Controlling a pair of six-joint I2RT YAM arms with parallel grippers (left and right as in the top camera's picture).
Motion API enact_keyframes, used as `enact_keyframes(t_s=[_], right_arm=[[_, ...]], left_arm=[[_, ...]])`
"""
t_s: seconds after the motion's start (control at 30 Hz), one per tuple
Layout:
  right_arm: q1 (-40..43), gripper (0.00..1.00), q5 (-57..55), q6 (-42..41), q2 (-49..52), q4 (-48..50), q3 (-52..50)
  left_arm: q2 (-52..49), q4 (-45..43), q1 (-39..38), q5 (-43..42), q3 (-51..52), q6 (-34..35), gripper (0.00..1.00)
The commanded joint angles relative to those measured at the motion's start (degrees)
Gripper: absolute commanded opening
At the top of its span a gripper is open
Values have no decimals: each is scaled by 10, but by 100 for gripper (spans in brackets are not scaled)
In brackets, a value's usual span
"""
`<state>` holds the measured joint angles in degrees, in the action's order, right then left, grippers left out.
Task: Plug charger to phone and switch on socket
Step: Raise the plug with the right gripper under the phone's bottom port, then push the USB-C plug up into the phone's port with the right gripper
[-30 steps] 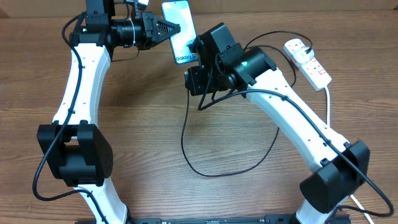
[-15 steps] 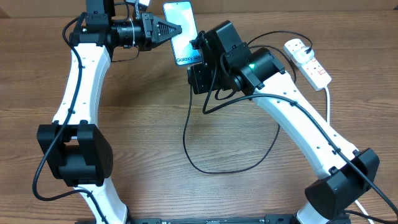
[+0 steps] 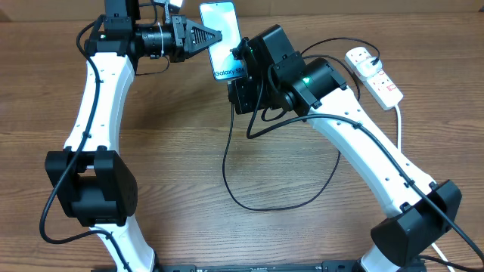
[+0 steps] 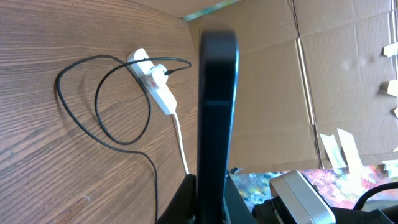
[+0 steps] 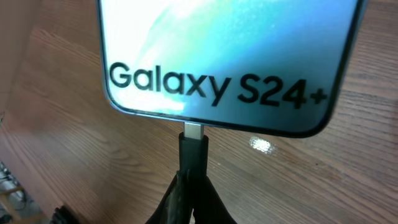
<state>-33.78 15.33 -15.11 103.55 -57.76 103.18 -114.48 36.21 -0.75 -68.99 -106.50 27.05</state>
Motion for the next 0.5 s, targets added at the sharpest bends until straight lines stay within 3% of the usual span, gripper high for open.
enact_keyframes(t_s=[0.0,0.47], right_arm=[[2,4,-30,6,-20,0,19],[2,4,-28,6,-21,-2,20]], left_arm=[[7,-2,-3,-28,-10,0,4],[6,-2,4,-28,-10,-1,4]])
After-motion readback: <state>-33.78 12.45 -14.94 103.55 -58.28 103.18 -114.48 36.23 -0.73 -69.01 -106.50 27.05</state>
